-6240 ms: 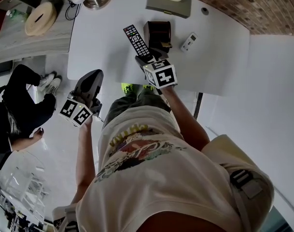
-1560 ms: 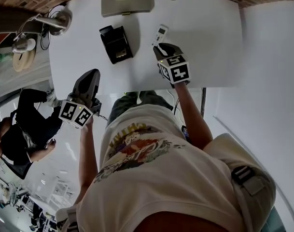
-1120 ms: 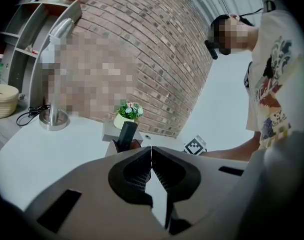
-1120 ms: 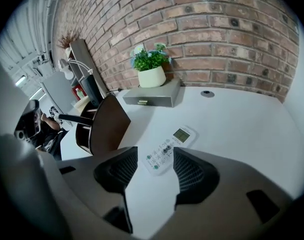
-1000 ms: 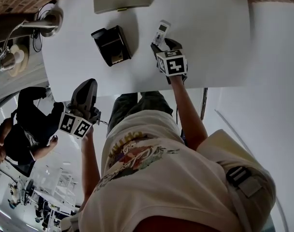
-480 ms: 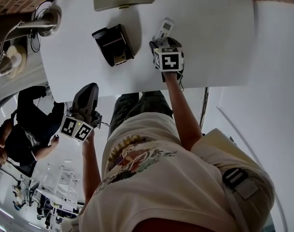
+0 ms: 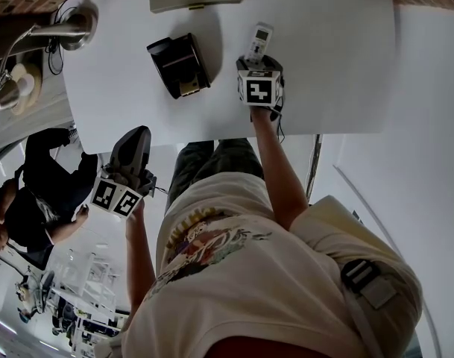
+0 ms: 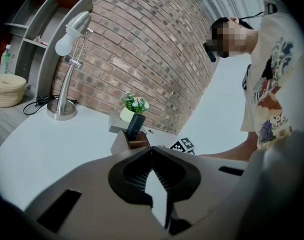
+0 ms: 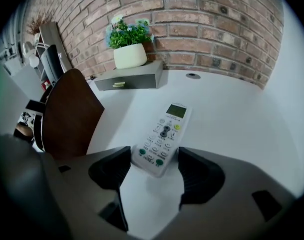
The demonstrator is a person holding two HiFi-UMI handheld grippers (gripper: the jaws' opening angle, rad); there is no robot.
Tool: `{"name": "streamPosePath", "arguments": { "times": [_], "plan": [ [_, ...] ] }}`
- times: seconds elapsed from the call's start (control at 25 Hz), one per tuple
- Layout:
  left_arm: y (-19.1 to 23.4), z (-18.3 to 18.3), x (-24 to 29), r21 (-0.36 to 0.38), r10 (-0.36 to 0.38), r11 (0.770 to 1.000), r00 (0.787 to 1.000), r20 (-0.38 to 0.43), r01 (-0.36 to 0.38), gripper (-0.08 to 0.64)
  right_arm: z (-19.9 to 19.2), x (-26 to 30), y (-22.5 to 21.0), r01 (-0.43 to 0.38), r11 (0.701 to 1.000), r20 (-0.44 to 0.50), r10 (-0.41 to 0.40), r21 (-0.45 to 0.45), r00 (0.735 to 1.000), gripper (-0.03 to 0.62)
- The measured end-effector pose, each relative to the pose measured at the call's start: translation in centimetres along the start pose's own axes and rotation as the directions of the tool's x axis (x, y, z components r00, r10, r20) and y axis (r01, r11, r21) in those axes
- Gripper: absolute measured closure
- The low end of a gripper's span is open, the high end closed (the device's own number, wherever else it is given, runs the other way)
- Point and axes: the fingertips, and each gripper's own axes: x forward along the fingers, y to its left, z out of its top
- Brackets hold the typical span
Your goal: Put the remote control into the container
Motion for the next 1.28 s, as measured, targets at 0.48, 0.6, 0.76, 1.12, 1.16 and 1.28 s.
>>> {"name": "streamPosePath", "arguments": {
  "times": [0.48, 0.6, 0.76, 1.12, 1.16, 1.28],
  "plan": [
    [-0.7, -0.2, -1.5, -0.006, 0.002, 1.0, 1.0, 0.028, -0.002, 0.554, 1.6, -0.2, -1.0, 0.016, 0.993, 0.039, -0.02, 0.114, 0.999, 0.287],
    [-0.8, -0.5, -1.7, -0.008, 0.001, 1.0, 1.0, 0.029, -0.001, 0.554, 1.9, 0.2, -1.7, 0.064, 0.99, 0.013, -0.066, 0.127, 0.998, 0.288],
    [-1.1, -0.5, -1.8, -0.007, -0.008, 1.0, 0.999, 0.037, 0.008, 0.554, 1.9, 0.2, -1.8, 0.094, 0.991, 0.054, -0.1, 0.097, 0.994, 0.293],
    [-1.2, 0.2, -2.8, -0.001, -0.027, 1.0, 0.995, 0.093, 0.027, 0.554, 0.9, -1.6, -1.9, -0.039, 0.992, 0.015, 0.038, 0.119, 0.999, 0.331],
    [-1.1, 0.2, -2.8, 0.001, -0.033, 0.999, 0.994, 0.104, 0.033, 0.554, 0.8, -2.1, -1.9, -0.041, 0.994, 0.014, 0.04, 0.102, 0.999, 0.331],
    [-1.0, 0.3, -3.1, 0.007, -0.05, 0.999, 0.991, 0.12, 0.05, 0.554, 0.0, -4.1, -1.0, -0.065, 0.997, -0.001, 0.065, 0.037, 0.998, 0.331]
  ]
}}
